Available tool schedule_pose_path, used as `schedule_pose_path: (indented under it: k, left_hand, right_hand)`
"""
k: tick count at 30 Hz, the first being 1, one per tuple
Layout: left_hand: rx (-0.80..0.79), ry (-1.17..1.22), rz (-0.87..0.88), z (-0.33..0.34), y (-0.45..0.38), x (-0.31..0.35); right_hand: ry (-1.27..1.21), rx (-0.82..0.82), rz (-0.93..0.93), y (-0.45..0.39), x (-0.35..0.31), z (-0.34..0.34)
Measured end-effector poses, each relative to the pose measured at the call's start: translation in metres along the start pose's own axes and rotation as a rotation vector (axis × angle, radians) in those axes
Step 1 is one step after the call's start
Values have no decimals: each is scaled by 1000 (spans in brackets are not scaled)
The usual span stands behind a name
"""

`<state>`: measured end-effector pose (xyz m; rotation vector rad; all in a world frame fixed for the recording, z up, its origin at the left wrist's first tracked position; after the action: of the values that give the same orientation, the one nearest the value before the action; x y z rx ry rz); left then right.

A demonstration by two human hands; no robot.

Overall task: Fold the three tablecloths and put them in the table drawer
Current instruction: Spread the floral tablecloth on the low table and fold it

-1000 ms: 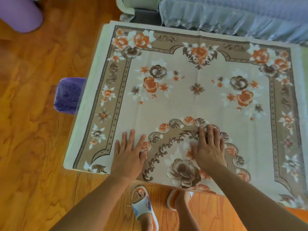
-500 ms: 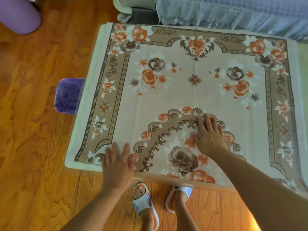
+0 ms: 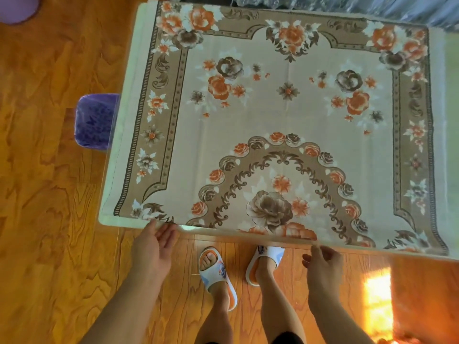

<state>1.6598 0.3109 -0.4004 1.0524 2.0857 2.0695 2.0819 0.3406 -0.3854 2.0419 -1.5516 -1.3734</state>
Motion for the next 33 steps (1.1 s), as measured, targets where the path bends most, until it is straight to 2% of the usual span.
schedule_pose_path:
  k: [3,6,11,14,17,23,29,33]
  left_hand:
    - [-98,49,-28,18,4,-2]
    - [-86,2,-35,25,3,-3]
    - [-2,-116,-32,31,-6,7]
    - [21,-86,62,36,-6,20]
    - [41,-57,78,33,-5,21]
    - [-36,56,34,31,-6,14]
    - [-115,86,-7,54,0,12]
    - [-26,76,70,58,6,16]
  right_hand:
    - [-500,-65,264,-7,11,8]
    - [-720,-103,382,-7,-6,23]
    - [-724,-61,452,-16,-8,30]
    - [-743,6,323,-24,-23,20]
    - [-649,113,245,-27,-25,5]
    - [-796,3,373,-35,-13,14]
    - [-809,64,308,-41,-21,9]
    - [-849,125,299,-36,-33,4]
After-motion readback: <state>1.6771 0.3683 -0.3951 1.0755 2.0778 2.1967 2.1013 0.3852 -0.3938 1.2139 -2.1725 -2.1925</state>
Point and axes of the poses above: each hand's wrist, its own y-axis away from the middle knuckle, its own z-axis out of the palm, x = y × z, the point moved 10 cm from there along -y, towards the middle knuckle, and after that the axes turned 3 degrees about -y, right-handed, at the moved point
